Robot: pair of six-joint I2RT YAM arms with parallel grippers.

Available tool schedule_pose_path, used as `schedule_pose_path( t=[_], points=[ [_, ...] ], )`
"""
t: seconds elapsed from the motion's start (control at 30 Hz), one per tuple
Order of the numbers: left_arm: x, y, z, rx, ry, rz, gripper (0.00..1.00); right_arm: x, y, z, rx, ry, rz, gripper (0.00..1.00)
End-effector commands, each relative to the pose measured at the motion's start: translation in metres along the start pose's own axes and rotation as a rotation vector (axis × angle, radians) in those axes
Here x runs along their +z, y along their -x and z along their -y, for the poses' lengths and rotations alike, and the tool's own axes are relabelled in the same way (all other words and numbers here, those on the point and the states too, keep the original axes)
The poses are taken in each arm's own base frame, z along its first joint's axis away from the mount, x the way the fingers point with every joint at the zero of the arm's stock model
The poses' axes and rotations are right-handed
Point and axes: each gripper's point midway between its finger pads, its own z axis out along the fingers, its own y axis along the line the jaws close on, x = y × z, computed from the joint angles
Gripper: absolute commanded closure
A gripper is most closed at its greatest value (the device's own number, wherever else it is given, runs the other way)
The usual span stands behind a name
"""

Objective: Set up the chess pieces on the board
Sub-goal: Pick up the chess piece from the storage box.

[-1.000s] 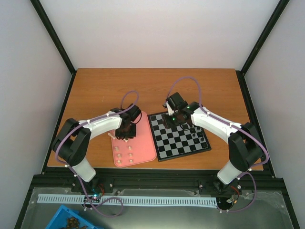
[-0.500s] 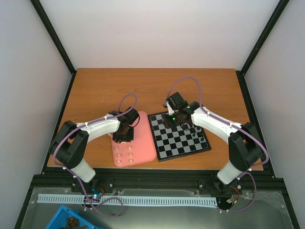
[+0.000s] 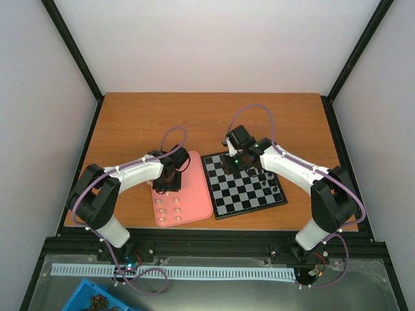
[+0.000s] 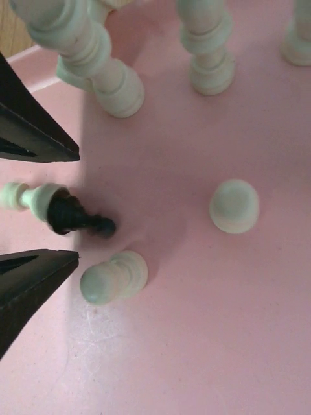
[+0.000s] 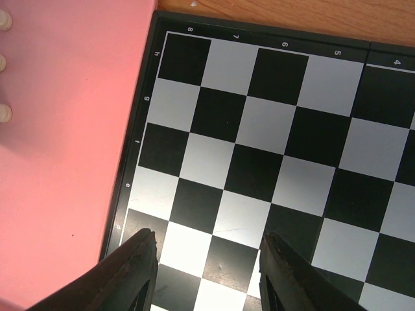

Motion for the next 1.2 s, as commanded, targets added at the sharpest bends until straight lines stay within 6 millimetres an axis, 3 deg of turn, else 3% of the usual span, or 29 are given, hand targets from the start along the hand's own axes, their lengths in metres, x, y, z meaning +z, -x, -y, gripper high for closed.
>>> schedule_pose_path(
  t=[0.0, 0.47, 0.77, 0.97, 1.17],
  points=[
    [-0.014, 0.017, 0.001, -0.02, 0.002, 0.053, 0.59, 0.002, 0.001, 0.003, -0.005, -0.004, 0.003, 0.56],
    [-0.006, 0.025, 0.012, -0.04, -0.024, 0.057, 0.59, 0.004, -0.001, 0.003, -0.007, -0.002, -0.004, 0.56],
    [0.0, 0.022, 0.016, -0.036, -0.032, 0.035, 0.83, 0.001, 0.002, 0.003, -0.011, -0.008, 0.005, 0.56],
    [0.006, 0.011, 0.012, -0.038, -0.031, 0.01, 0.88, 0.001, 0.001, 0.003, -0.011, -0.009, 0.003, 0.56],
    [0.006, 0.006, 0.006, -0.041, -0.017, 0.001, 0.99, 0.001, 0.002, 0.003, -0.01, -0.007, 0.004, 0.56]
  ],
)
